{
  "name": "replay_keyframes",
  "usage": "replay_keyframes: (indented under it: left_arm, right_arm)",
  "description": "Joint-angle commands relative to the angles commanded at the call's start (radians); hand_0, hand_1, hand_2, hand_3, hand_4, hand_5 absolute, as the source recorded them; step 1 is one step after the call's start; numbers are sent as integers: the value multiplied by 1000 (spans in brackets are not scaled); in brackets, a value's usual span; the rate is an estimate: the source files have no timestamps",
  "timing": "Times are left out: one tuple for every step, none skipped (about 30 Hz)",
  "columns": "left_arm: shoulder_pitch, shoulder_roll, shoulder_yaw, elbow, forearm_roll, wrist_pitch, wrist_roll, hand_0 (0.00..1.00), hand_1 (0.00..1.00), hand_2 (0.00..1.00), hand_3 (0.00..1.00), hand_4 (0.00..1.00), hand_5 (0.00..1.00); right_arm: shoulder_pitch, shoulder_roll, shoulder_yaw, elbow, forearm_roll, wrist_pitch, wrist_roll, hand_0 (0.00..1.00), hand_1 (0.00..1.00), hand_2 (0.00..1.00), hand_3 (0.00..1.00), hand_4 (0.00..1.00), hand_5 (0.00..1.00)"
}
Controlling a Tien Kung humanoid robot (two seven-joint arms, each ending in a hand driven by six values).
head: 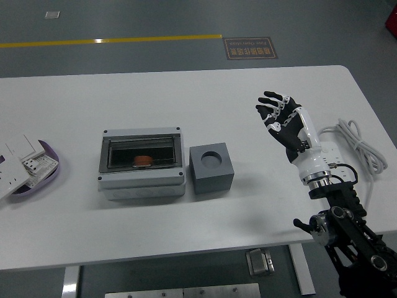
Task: Pick up the cylinder from the cube,place it in the box,flap close box
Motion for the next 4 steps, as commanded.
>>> replay_keyframes:
  left_arm:
    - [0, 2, -4, 0, 4, -1, 0, 601, 602, 560, 590, 655, 204]
    - [-1, 5, -7, 0, 7, -1, 0, 601, 602, 560, 590, 655, 204]
    - [-2, 6, -10, 0, 9, -2, 0, 601, 602, 560, 590, 655, 204]
    - [-3, 7, -12, 0, 11, -2, -1, 601, 602, 560, 590, 655, 204]
  right_arm:
    - [-1, 1, -2, -1, 0, -1, 0, 736, 667, 676, 668, 651, 275]
    - [-2, 2, -3, -1, 0, -2, 0, 736, 667, 676, 668, 651, 275]
    - [-3, 2, -3, -1, -1, -3, 0, 736, 667, 676, 668, 651, 275]
    - [-3, 2, -3, -1, -1, -3, 0, 736, 667, 676, 668, 651, 275]
